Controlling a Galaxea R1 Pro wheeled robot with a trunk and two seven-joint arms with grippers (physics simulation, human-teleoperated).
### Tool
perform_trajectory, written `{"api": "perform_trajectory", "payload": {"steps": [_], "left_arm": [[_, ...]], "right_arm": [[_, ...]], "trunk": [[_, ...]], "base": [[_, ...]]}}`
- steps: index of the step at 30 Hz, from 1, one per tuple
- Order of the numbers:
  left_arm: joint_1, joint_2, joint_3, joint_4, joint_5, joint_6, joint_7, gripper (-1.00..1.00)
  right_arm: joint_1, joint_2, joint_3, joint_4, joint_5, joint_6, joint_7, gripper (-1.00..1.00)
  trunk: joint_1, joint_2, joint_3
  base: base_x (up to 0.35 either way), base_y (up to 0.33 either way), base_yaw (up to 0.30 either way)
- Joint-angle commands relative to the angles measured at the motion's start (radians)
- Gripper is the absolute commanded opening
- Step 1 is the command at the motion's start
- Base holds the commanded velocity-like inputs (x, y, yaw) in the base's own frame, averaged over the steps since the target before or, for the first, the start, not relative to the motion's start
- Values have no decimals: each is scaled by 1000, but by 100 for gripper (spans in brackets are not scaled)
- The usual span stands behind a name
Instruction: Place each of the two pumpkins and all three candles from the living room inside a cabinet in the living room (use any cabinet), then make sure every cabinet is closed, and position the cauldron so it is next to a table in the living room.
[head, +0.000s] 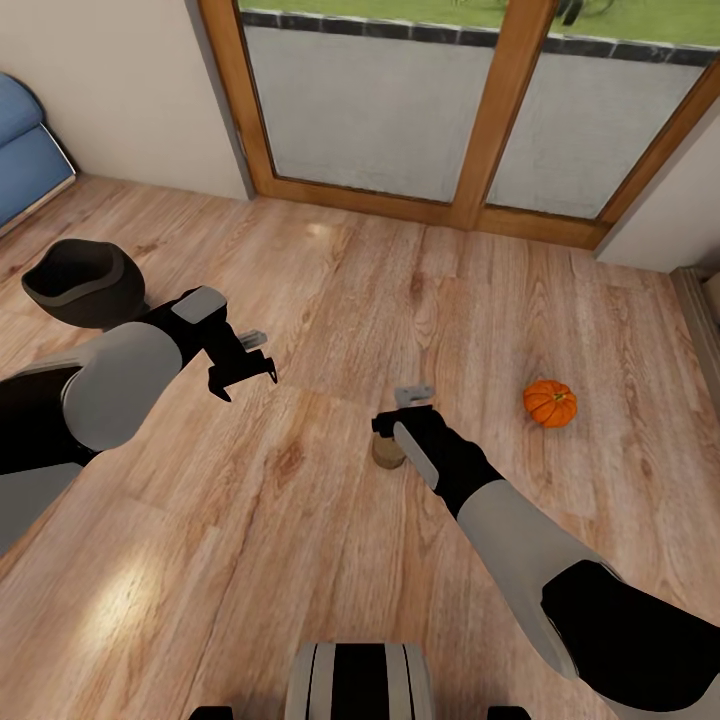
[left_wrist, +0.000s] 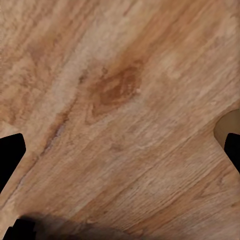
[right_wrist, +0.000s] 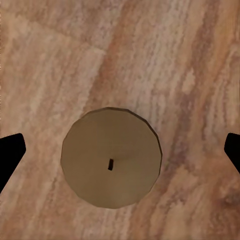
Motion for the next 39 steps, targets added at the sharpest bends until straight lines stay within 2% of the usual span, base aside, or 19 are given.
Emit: {"api": "perform_trajectory", "payload": {"steps": [1, 3, 14, 22, 27, 34, 39], "left_arm": [[0, 0, 8, -1, 3, 3, 10, 100], [0, 0, 8, -1, 3, 3, 10, 100], [0, 1, 9, -1, 3, 4, 10, 100], [0, 4, 8, -1, 3, 2, 10, 100], [0, 4, 9, -1, 3, 1, 6, 100], [0, 3, 9, -1, 3, 1, 4, 100], [0, 4, 9, -1, 3, 2, 4, 100]], "right_arm": [[-1, 0, 3, 0, -10, 2, -8, 100], [-1, 0, 3, -1, -11, 2, -7, 100], [-1, 0, 2, -7, -12, 1, -3, 100], [-1, 0, 2, -11, -13, 3, -2, 100], [-1, 0, 2, -25, -13, 11, 42, 100], [-1, 0, 2, -27, -13, 11, 60, 100], [-1, 0, 2, -25, -13, 11, 63, 100]], "trunk": [[0, 0, -4], [1, -1, -12], [1, -1, -12], [5, -3, -43], [5, -3, -43], [5, -3, -43], [7, -4, -59]], "base": [[0, 0, 0], [0, 0, 0], [0, 0, 0], [0, 0, 0], [0, 0, 0], [0, 0, 0], [0, 0, 0]]}}
